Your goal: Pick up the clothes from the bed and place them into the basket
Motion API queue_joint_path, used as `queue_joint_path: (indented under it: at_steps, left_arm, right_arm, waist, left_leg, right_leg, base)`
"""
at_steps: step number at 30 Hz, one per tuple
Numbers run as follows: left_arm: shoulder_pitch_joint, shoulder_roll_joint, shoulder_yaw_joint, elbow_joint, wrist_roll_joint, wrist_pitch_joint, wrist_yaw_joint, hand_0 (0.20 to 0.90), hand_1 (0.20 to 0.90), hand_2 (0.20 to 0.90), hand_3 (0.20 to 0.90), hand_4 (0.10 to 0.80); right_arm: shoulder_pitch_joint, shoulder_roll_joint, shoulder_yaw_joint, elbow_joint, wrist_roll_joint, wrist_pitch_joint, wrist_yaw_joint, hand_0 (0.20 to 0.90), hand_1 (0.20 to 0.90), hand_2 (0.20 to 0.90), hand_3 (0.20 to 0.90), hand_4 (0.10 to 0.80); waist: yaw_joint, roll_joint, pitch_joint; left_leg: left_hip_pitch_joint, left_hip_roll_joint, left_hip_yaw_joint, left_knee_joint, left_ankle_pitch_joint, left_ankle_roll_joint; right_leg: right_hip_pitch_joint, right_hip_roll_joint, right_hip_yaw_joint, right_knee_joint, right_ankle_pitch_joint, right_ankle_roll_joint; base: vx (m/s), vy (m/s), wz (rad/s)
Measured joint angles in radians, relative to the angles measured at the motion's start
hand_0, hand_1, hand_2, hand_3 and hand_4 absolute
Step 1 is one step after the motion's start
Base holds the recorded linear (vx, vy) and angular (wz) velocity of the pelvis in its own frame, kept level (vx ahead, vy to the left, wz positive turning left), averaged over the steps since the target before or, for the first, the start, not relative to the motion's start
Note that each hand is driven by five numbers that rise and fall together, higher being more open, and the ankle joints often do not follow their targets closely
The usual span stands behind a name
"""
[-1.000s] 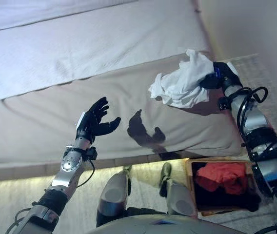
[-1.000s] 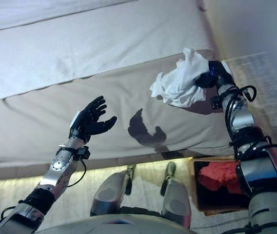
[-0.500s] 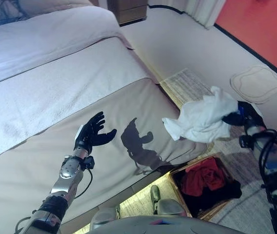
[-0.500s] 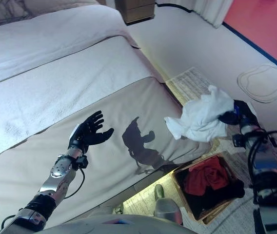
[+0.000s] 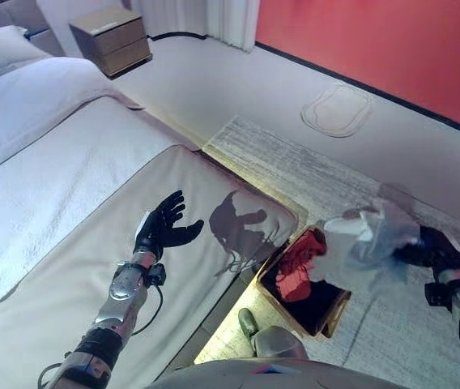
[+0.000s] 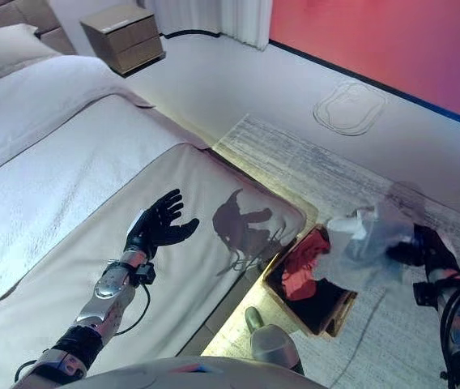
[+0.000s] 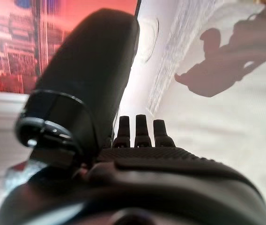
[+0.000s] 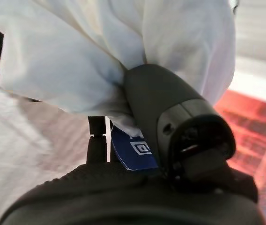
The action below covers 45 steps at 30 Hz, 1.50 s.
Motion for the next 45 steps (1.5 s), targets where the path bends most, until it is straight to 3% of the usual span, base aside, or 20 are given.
queue_joint_path:
  at_steps: [12,23,24,25,45]
  left_arm:
    - [-0.006,0.001,-0.074,0.005,0.001,0.016,-0.005,0.9,0.9,0.9,0.9,0.8]
    - [-0.019,0.0,-0.117,0.007,0.002,0.014,-0.028,0.9,0.9,0.9,0.9,0.8]
    - [-0.019,0.0,-0.117,0.007,0.002,0.014,-0.029,0.9,0.9,0.9,0.9,0.8]
    - [-0.019,0.0,-0.117,0.007,0.002,0.013,-0.029,0.9,0.9,0.9,0.9,0.8]
    - [-0.019,0.001,-0.118,0.041,0.0,0.008,-0.043,0.9,0.9,0.9,0.9,0.8]
  right_arm:
    - [-0.079,0.066,0.062,0.24,0.069,-0.027,0.0,0.3,0.3,0.3,0.2,0.1]
    - [-0.164,0.099,0.081,0.342,0.079,-0.063,-0.005,0.312,0.312,0.312,0.214,0.114]
    - [-0.166,0.099,0.081,0.348,0.079,-0.063,-0.008,0.625,0.625,0.625,0.579,0.479]
    - [-0.166,0.099,0.081,0.348,0.078,-0.063,-0.009,0.9,0.9,0.9,0.9,0.8]
    - [-0.224,0.099,0.116,0.463,0.01,-0.034,-0.122,0.9,0.9,0.9,0.9,0.8]
  waist:
    - [0.003,0.03,-0.011]
    - [0.043,0.103,-0.002]
    - [0.048,0.106,-0.002]
    - [0.054,0.108,-0.001]
    - [0.072,0.106,0.01]
  left_leg:
    - [-0.007,0.004,0.023,0.0,0.003,-0.005]
    - [-0.023,-0.003,0.003,0.0,0.004,-0.005]
    - [-0.024,-0.002,0.001,0.0,0.004,-0.005]
    - [-0.025,-0.001,-0.003,0.0,0.004,-0.005]
    - [-0.034,-0.001,-0.02,0.0,0.004,-0.005]
  right_leg:
    - [-0.016,0.006,0.017,0.0,0.012,-0.009]
    - [-0.02,-0.002,-0.006,-0.001,0.012,-0.009]
    - [-0.02,-0.002,-0.008,-0.001,0.012,-0.009]
    - [-0.02,-0.002,-0.011,-0.001,0.012,-0.009]
    - [-0.021,-0.002,-0.028,-0.002,0.012,-0.009]
  base:
    - [-0.003,-0.034,-0.05]
    - [-0.001,-0.011,0.06]
    - [0.012,-0.019,0.05]
    - [0.008,-0.019,0.07]
    - [0.011,0.001,0.02]
